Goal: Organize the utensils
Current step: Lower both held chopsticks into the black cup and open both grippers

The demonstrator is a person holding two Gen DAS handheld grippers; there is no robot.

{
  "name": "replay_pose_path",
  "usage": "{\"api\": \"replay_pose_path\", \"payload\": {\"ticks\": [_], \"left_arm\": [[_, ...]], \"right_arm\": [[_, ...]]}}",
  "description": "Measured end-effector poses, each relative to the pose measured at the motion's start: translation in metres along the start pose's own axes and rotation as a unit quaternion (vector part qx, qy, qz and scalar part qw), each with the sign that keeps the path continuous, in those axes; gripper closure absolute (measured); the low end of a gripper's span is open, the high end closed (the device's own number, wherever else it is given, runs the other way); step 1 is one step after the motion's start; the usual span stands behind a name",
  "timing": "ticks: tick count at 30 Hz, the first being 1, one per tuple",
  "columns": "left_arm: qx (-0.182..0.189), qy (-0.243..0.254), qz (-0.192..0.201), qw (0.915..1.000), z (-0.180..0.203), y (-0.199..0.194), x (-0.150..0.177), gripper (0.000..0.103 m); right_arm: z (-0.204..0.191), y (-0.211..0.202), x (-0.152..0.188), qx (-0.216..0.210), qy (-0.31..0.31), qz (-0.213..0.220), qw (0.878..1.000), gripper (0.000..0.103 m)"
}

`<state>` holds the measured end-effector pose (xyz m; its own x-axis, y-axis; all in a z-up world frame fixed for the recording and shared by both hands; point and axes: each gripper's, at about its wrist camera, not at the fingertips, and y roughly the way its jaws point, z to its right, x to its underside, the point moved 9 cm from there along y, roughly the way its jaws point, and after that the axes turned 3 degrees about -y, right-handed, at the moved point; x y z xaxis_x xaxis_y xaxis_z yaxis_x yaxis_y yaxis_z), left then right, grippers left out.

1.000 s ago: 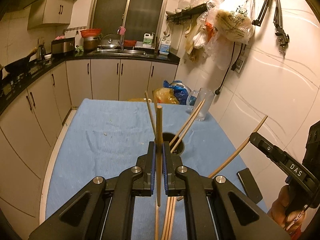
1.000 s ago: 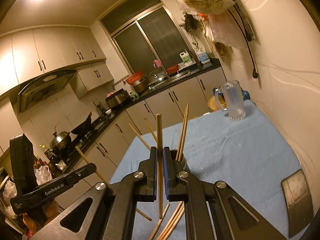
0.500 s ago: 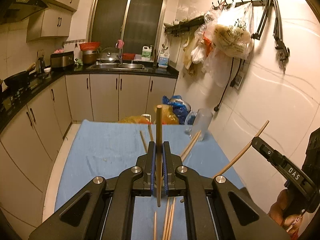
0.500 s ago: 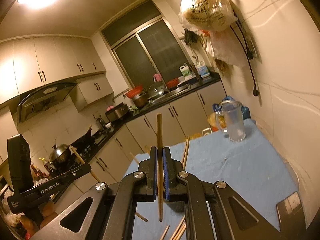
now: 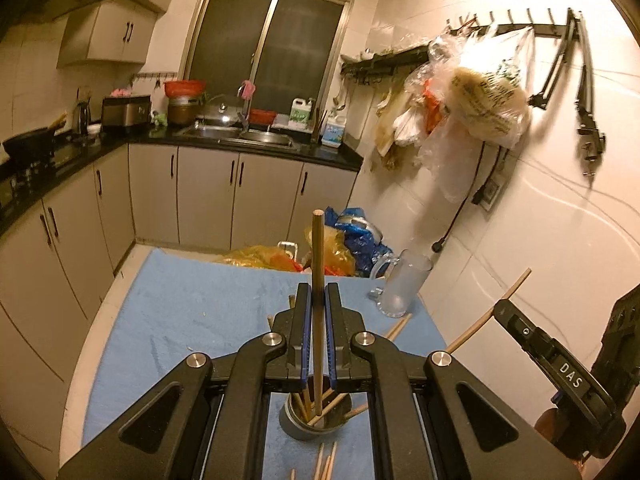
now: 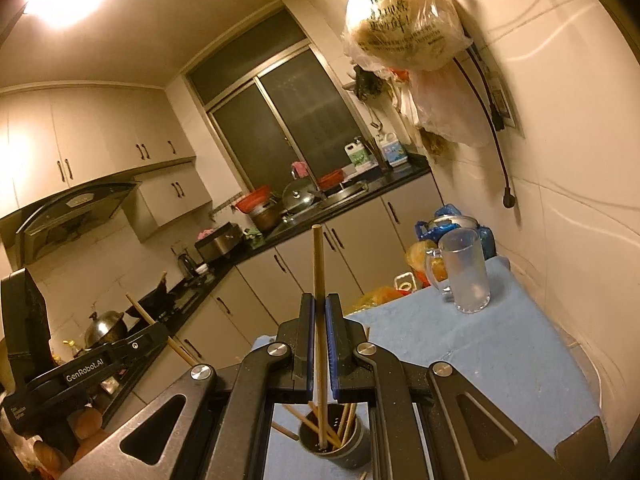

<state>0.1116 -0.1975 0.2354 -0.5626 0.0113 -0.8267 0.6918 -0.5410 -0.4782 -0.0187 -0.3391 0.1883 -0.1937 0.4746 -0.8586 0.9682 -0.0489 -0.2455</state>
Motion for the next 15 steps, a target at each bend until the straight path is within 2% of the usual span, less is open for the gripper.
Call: {"api": "replay_pose_path", "payload": {"ticks": [6, 15], "left_arm": [[-0.002, -0.020, -0.031, 0.9993, -0.015, 0.037, 0.016, 0.097], [-0.002, -0.023, -0.072, 0.9971, -0.027, 0.067, 0.049, 0.097]], "right_arm": [[0.010, 0.030, 0.015, 0.011, 0.002, -0.023, 1.000, 0.097], [0.024, 0.065, 0.055, 0.016, 0.008, -0.080, 0.997, 0.097]]}}
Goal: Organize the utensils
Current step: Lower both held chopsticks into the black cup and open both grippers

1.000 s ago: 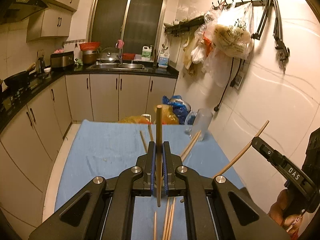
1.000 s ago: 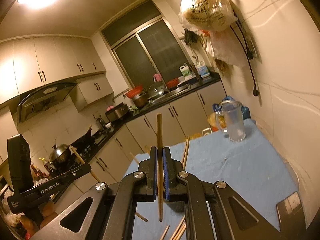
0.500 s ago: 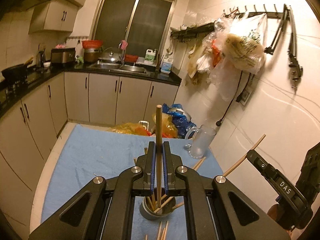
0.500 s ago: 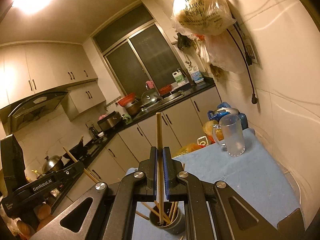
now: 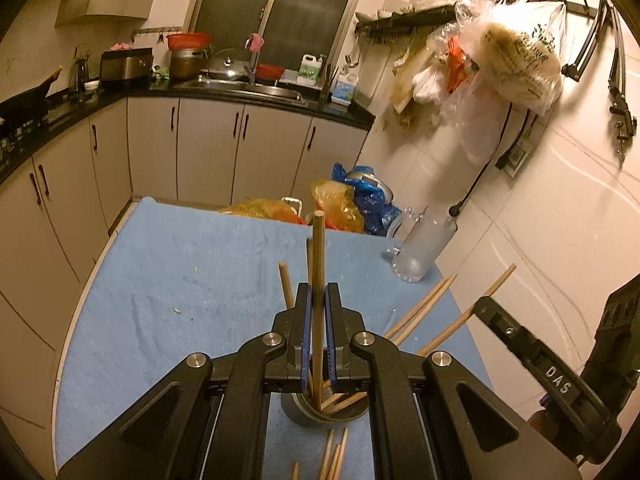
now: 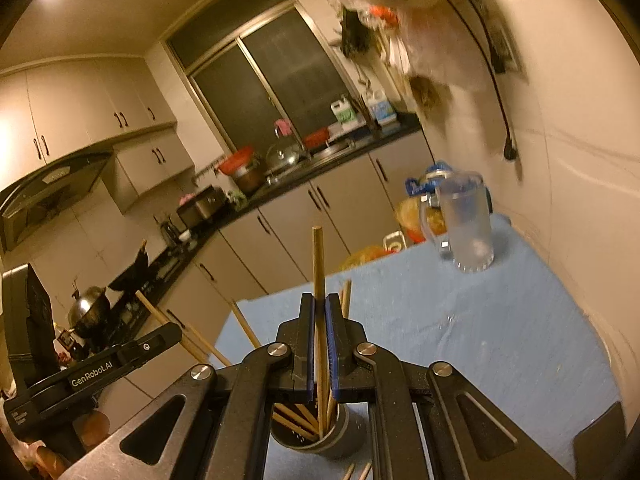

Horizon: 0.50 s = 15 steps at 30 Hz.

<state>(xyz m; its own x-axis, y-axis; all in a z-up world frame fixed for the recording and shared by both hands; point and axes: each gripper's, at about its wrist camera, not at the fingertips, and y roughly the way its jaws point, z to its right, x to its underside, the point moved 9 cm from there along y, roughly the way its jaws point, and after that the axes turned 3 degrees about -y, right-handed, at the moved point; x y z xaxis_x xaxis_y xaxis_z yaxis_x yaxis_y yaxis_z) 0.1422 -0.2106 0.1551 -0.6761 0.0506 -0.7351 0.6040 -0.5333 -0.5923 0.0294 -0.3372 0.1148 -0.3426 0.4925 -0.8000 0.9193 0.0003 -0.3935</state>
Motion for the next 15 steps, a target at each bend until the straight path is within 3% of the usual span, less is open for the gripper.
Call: {"api": "replay_pose_path", "payload": {"ticks": [15], "left_arm": [[-0.007, -0.013, -0.019, 0.9997, -0.012, 0.020, 0.012, 0.097]], "right_arm": [[0.011, 0.039, 0.032, 0.005, 0.012, -0.053, 0.998, 0.096]]}}
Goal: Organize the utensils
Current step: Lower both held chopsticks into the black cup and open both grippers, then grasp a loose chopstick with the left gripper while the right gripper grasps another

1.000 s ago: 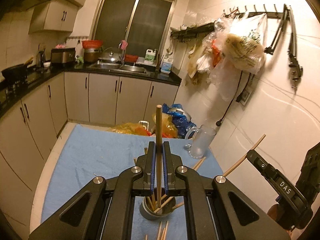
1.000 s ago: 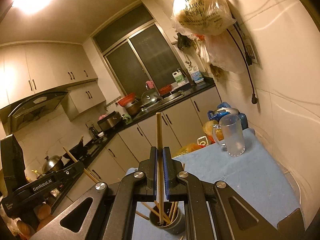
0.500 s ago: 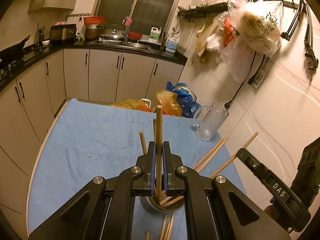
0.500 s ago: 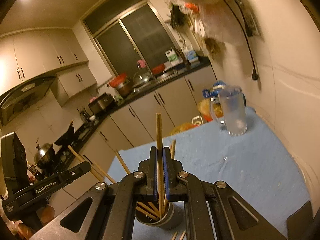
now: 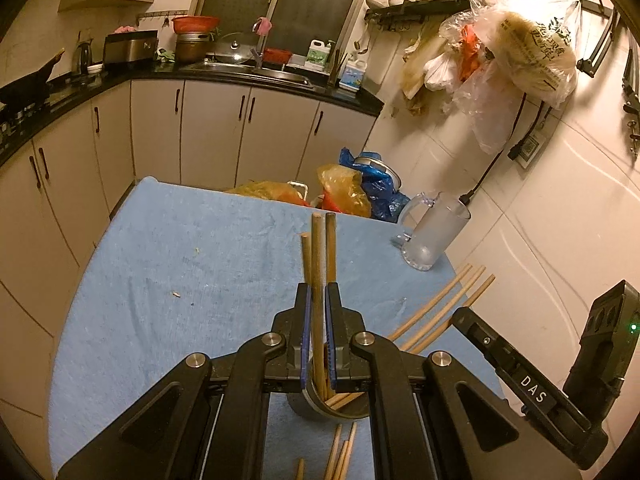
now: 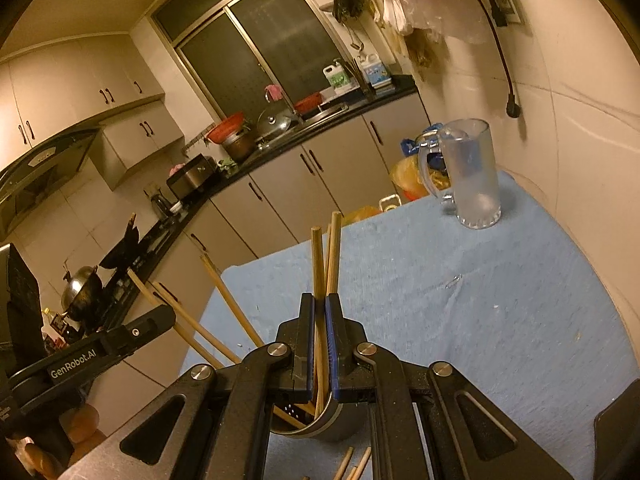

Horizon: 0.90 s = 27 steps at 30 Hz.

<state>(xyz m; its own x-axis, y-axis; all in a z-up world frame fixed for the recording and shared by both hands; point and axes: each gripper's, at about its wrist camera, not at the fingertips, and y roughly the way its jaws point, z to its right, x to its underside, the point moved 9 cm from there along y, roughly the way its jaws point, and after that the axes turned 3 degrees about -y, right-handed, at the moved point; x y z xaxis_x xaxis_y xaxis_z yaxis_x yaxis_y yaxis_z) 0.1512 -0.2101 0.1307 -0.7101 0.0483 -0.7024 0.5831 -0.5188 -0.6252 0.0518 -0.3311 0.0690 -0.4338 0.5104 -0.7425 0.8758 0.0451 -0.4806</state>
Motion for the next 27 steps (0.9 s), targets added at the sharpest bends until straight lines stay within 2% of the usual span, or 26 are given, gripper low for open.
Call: {"api": "replay_pose_path", "payload": {"ticks": [3, 5, 7, 10, 12, 13, 15, 17, 18, 25, 27], "left_arm": [[0.004, -0.001, 0.000, 1.0000, 0.001, -0.002, -0.001, 0.092], [0.005, 0.000, 0.006, 1.0000, 0.002, -0.007, -0.002, 0.079], [0.003, 0.001, 0.014, 0.9999, 0.002, -0.013, -0.004, 0.075], [0.007, 0.003, 0.023, 0.9997, 0.003, -0.026, -0.005, 0.075], [0.006, 0.003, 0.029, 0.9996, 0.003, -0.035, -0.004, 0.070], [0.007, 0.003, 0.031, 0.9995, 0.003, -0.040, -0.002, 0.065], [0.005, 0.003, 0.034, 0.9994, 0.001, -0.049, 0.004, 0.062], [-0.001, 0.010, 0.029, 0.9995, -0.001, -0.056, 0.016, 0.062], [0.000, 0.012, 0.026, 0.9996, -0.002, -0.057, 0.022, 0.062], [-0.011, 0.001, -0.034, 0.9994, -0.023, -0.052, 0.088, 0.062], [-0.006, -0.008, -0.062, 0.9980, -0.033, -0.045, 0.113, 0.062]], "right_arm": [[0.002, 0.000, 0.000, -0.007, 0.004, -0.002, 1.000, 0.096], [0.002, -0.004, -0.002, -0.010, 0.004, -0.001, 1.000, 0.093], [0.002, -0.011, -0.005, -0.011, 0.005, 0.006, 1.000, 0.093], [-0.001, -0.024, -0.009, -0.010, -0.002, 0.019, 1.000, 0.088], [-0.004, -0.032, -0.009, -0.013, -0.002, 0.025, 1.000, 0.083], [-0.005, -0.039, -0.009, -0.016, -0.004, 0.028, 0.999, 0.082], [-0.007, -0.048, -0.006, -0.017, -0.007, 0.031, 0.999, 0.080], [-0.007, -0.057, 0.004, -0.018, -0.007, 0.028, 0.999, 0.068], [-0.007, -0.060, 0.008, -0.018, -0.006, 0.025, 1.000, 0.067], [-0.001, -0.066, 0.077, -0.022, 0.000, -0.038, 0.999, 0.066], [0.002, -0.065, 0.094, -0.016, 0.001, -0.056, 0.998, 0.066]]}}
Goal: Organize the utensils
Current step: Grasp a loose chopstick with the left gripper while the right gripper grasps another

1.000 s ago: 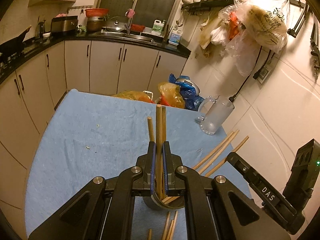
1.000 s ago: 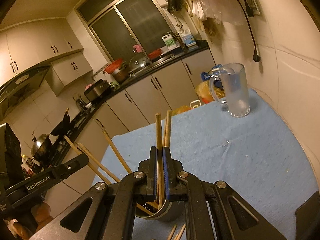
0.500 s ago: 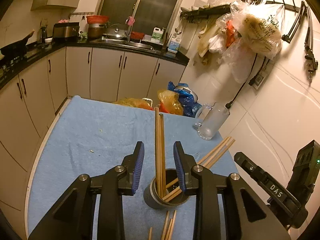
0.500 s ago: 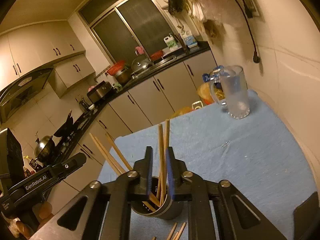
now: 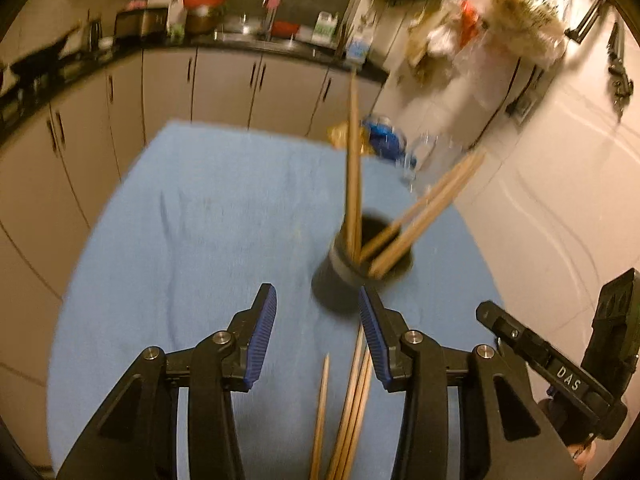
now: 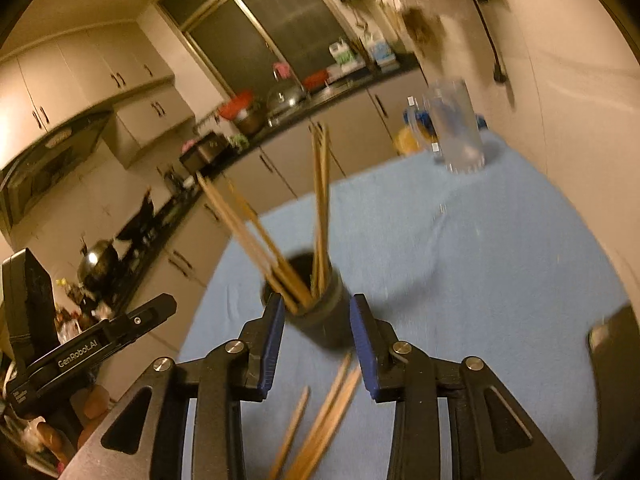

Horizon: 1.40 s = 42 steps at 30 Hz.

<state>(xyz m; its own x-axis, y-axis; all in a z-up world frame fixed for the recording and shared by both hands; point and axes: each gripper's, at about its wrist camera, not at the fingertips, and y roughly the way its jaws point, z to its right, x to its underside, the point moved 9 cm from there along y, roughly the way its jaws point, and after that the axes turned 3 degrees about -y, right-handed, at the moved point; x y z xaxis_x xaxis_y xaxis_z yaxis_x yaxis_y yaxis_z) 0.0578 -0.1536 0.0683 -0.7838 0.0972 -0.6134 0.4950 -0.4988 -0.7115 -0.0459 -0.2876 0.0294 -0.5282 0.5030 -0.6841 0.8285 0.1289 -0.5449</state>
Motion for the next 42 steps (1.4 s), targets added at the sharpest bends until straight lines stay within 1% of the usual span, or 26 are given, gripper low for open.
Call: {"api": "replay_pose_path", "payload": {"ticks": [4, 6, 9, 10, 13, 16, 19, 20, 21, 22, 23, 25, 26, 28, 30, 33, 36, 37, 42], "left_arm": [[-0.003, -0.017, -0.043, 0.9989, -0.019, 0.015, 0.038, 0.062], [-0.002, -0.021, -0.066, 0.9976, -0.024, 0.021, 0.056, 0.062], [-0.002, -0.023, -0.088, 0.9959, -0.029, 0.027, 0.076, 0.062], [-0.002, -0.023, -0.094, 0.9953, -0.029, 0.028, 0.081, 0.062], [-0.001, -0.026, -0.114, 0.9931, -0.031, 0.036, 0.091, 0.062], [-0.003, -0.019, -0.133, 0.9910, -0.028, 0.045, 0.096, 0.062], [-0.009, -0.010, -0.146, 0.9891, -0.022, 0.056, 0.102, 0.063], [-0.009, -0.003, -0.150, 0.9887, -0.019, 0.059, 0.103, 0.067], [-0.011, 0.003, -0.152, 0.9883, -0.016, 0.062, 0.105, 0.069], [-0.015, 0.009, -0.155, 0.9877, -0.014, 0.065, 0.107, 0.071], [-0.018, 0.018, -0.160, 0.9868, -0.011, 0.069, 0.110, 0.076], [-0.030, 0.028, -0.163, 0.9857, -0.009, 0.073, 0.113, 0.083], [-0.038, 0.034, -0.159, 0.9859, -0.008, 0.073, 0.113, 0.084], [-0.049, 0.047, -0.155, 0.9856, -0.006, 0.072, 0.113, 0.086], [-0.061, 0.048, -0.151, 0.9855, -0.009, 0.070, 0.113, 0.086], [-0.068, 0.037, -0.148, 0.9860, -0.018, 0.067, 0.110, 0.086], [-0.072, 0.025, -0.146, 0.9864, -0.030, 0.065, 0.107, 0.086], [-0.073, 0.022, -0.145, 0.9865, -0.033, 0.061, 0.107, 0.086], [-0.067, 0.015, -0.144, 0.9872, -0.043, 0.055, 0.106, 0.086]], "right_arm": [[0.011, 0.006, 0.035, 0.020, 0.007, -0.028, 0.999, 0.066], [0.019, 0.013, 0.055, 0.030, 0.020, -0.052, 0.998, 0.066], [0.027, 0.021, 0.075, 0.044, 0.034, -0.082, 0.995, 0.066], [0.028, 0.025, 0.081, 0.039, 0.044, -0.095, 0.994, 0.066], [0.027, 0.035, 0.097, 0.015, 0.068, -0.137, 0.988, 0.066], [0.026, 0.035, 0.097, 0.027, 0.059, -0.133, 0.989, 0.066], [0.026, 0.036, 0.098, 0.020, 0.068, -0.145, 0.987, 0.066], [0.028, 0.036, 0.099, 0.023, 0.069, -0.146, 0.987, 0.066], [0.029, 0.037, 0.100, 0.025, 0.070, -0.146, 0.986, 0.066], [0.029, 0.039, 0.099, 0.026, 0.070, -0.148, 0.986, 0.068], [0.030, 0.040, 0.100, 0.025, 0.072, -0.151, 0.986, 0.073], [0.030, 0.044, 0.099, 0.023, 0.074, -0.158, 0.984, 0.080], [0.030, 0.046, 0.098, 0.023, 0.073, -0.159, 0.984, 0.086], [0.030, 0.051, 0.093, 0.031, 0.069, -0.163, 0.984, 0.090], [0.030, 0.056, 0.088, 0.032, 0.070, -0.165, 0.983, 0.090], [0.025, 0.070, 0.081, 0.037, 0.058, -0.175, 0.982, 0.090], [0.023, 0.085, 0.082, 0.047, 0.054, -0.193, 0.979, 0.091], [0.023, 0.089, 0.083, 0.051, 0.054, -0.197, 0.978, 0.093], [0.020, 0.103, 0.087, 0.071, 0.043, -0.214, 0.973, 0.095]]}}
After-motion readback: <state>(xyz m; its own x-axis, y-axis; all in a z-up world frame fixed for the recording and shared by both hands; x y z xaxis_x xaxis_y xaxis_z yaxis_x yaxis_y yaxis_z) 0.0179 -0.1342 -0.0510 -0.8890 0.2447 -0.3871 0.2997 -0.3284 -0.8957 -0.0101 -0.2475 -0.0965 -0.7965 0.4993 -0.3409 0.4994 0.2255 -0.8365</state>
